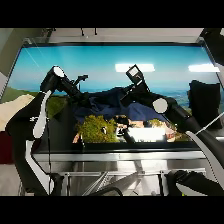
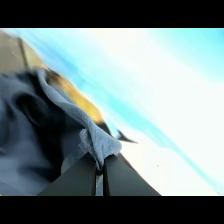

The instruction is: Fold the shirts.

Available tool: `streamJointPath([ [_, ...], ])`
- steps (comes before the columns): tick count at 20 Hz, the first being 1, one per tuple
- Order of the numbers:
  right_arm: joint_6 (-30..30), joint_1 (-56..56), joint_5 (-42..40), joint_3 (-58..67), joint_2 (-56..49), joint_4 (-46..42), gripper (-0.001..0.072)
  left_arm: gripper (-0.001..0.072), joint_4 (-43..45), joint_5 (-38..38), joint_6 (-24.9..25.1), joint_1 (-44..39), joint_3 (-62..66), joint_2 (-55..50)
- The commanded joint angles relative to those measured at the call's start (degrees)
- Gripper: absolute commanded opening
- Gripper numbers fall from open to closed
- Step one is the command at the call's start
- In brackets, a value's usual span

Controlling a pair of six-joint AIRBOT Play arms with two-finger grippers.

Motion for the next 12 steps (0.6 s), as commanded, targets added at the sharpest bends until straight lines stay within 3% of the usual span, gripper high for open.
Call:
streamJointPath([
  [1,1.2,-6.7,-1.8,0.0,-0.1,-4.1,0.0017,0.0026,-0.1,-1.6,0.0,0.0,0.0,0.0],
  [5,1.5,-23.3,-10.4,1.3,-1.0,-4.3,0.0018,0.0026,-0.1,-0.6,0.0,0.9,0.0,2.6],
  [9,7.7,-39.8,-10.5,5.0,-6.8,-3.8,0.0018,0.0026,-0.1,-0.5,0.0,2.3,0.0,5.7],
  [12,11.7,-44.9,-8.0,5.4,-8.6,-2.1,0.0018,0.0026,-0.1,-0.9,0.0,2.9,0.0,7.3],
])
